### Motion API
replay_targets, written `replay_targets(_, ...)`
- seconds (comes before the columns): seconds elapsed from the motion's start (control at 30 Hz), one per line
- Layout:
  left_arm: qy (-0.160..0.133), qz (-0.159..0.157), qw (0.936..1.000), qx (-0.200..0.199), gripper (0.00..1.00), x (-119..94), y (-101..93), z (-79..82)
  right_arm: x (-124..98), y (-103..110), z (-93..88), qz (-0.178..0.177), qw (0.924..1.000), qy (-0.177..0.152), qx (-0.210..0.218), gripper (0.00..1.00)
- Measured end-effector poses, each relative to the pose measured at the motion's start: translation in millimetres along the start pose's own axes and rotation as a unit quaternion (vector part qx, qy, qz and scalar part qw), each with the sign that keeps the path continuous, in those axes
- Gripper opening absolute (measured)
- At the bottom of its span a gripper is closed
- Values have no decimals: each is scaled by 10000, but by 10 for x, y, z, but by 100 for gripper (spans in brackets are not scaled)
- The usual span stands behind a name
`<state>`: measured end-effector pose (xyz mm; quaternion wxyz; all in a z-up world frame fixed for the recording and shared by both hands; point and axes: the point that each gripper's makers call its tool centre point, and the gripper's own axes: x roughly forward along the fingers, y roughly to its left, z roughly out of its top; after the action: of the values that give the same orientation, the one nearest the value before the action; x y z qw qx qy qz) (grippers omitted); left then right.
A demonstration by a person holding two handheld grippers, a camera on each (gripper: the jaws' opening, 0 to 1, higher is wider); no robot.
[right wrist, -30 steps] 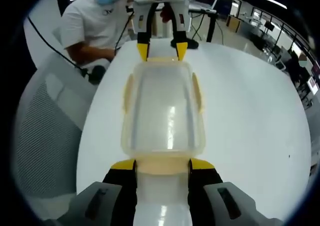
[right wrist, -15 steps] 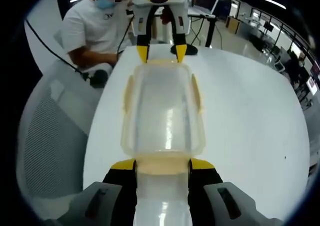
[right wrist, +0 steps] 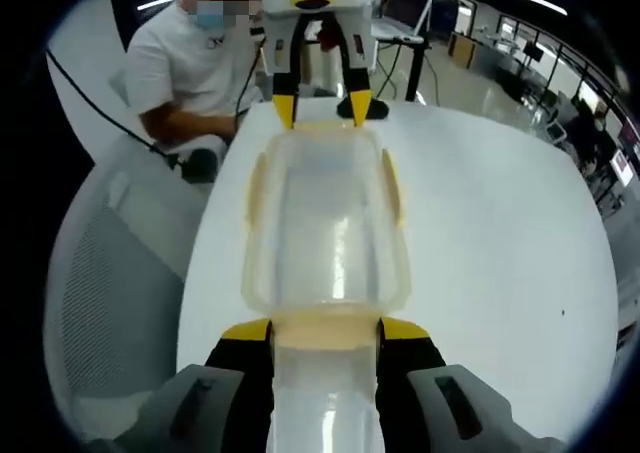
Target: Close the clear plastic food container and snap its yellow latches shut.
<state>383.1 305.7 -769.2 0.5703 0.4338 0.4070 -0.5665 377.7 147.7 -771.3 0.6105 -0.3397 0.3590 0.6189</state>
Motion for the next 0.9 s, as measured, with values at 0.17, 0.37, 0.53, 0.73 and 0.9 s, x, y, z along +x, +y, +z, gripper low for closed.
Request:
replay_targets(0.17,6,-26,10000,28,39,-7,5,60,-31,0,-40,-20,10000,72,-25,38)
replay_targets(0.37,2,-64,10000,6,39,29,-2,96,-43,-2,-94,-30,9999,149,-67,38)
replay_targets(0.53,9,-63,10000,21,39,36,-18,109,-49,10,-112,-21,9998,164,-89,38)
replay_targets(0.73,-8,3,10000,34,39,22,-8,137,-78,2,-121,-28,9998,153,-88,38)
replay_targets(0.9,8,11,10000,24,39,49,-26,202,-100,15,-173,-8,9998,189,-85,38)
